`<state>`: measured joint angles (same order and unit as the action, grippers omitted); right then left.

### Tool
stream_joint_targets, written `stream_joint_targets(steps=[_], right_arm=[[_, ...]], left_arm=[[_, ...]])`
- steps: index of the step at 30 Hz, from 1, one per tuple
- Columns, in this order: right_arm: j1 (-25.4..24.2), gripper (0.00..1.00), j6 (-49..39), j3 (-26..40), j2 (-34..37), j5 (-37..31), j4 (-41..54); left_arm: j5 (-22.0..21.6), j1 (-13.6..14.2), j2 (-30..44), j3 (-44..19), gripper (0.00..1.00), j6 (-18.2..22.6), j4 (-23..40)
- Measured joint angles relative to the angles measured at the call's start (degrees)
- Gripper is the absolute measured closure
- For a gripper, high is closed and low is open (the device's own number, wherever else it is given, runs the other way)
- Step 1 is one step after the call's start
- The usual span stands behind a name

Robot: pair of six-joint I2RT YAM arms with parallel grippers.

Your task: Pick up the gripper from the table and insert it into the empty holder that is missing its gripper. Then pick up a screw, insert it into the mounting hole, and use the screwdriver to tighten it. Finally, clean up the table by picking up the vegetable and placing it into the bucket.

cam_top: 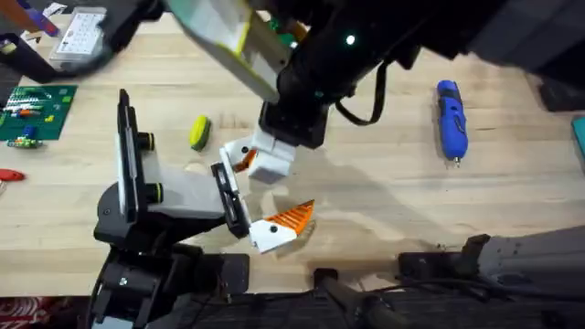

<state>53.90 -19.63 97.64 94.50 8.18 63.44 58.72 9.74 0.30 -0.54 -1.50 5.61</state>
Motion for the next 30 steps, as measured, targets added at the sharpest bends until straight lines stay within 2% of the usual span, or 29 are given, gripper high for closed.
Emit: stream_joint_targets(steps=[15,24,25,27,29,30], right_arm=[[-4.68,0.005,2.16,-0.01,0.0,0.01,0.04],[-10.28,0.005,6.62,-0.01,0.02,0.01,2.52],[-10.99,0.005,7.11,-0.01,0.02,0.01,2.83],[-12.3,0.005,7.77,-0.01,0.01,0.01,3.58],[-13.61,0.005,8.63,-0.01,0.0,0.03,4.16],[-14.27,0.005,9.23,-0.01,0.01,0.03,4.31]], left_arm=[[0.0,0.0,0.01,0.0,0.012,0.0,0.0],[0.0,0.0,0.0,0.0,0.009,0.0,0.0],[0.0,0.0,0.0,0.0,0.037,-0.03,0.0],[0.04,0.0,0.0,0.0,0.24,0.09,-0.02],[0.02,0.0,0.02,0.0,0.324,0.29,0.01],[0.02,0.0,0.0,0.0,0.423,0.21,0.02]])
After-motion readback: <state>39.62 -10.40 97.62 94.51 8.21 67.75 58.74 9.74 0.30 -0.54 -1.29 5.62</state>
